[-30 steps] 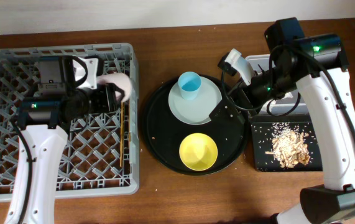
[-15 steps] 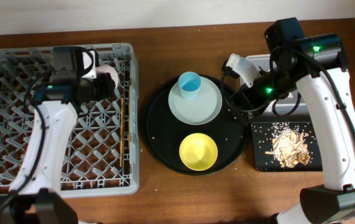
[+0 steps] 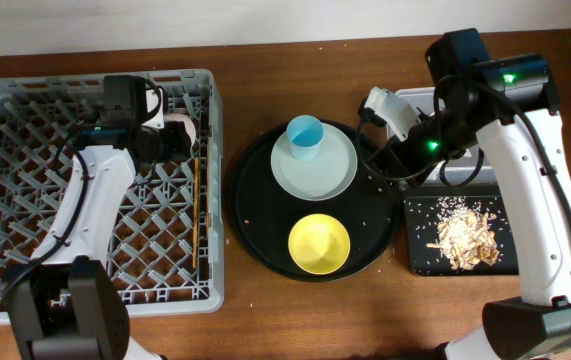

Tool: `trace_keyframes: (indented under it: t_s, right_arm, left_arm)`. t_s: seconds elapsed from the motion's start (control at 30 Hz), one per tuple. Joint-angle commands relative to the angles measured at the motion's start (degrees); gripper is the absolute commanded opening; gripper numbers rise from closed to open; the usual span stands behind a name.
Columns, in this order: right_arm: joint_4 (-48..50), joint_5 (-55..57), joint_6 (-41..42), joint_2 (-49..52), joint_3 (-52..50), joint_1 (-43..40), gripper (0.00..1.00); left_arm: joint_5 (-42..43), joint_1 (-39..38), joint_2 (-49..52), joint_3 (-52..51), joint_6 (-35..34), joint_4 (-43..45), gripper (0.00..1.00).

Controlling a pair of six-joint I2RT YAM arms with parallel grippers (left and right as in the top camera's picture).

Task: Sort waste into correct bins and load items into the dishwasher rack
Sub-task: 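Carry the pink cup with the left gripper and set it in the rack, then lower the right gripper into the blue cup on the white plate, grasp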

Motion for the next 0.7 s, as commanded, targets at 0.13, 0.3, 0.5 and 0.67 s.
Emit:
trace_keyframes:
  t_s: [0.13, 0.3, 0.5, 0.67]
  right_arm:
    - [0.0, 0.5, 0.37, 0.2, -0.15, -0.04, 0.98]
    - [0.0, 0.52, 0.37, 0.2, -0.15, -0.04, 0.98]
    - [0.0, 0.5, 0.37, 0.2, -0.15, -0.04, 0.98]
    - [0.15, 0.44, 0.39, 0.2, -0.15, -0.04, 0.98]
  left_arm:
    - [-0.15, 0.2, 0.42, 0.46, -0.52, 0.46, 0.93]
    - [-0.2, 0.26, -0.74, 2.27, -0.5, -0.48, 0.91]
    - [0.2, 0.26, -11.37, 4.44, -3.32, -6.25, 0.82]
    - [4.37, 0.26, -23.67, 4.44, -3.48, -16.39, 0.92]
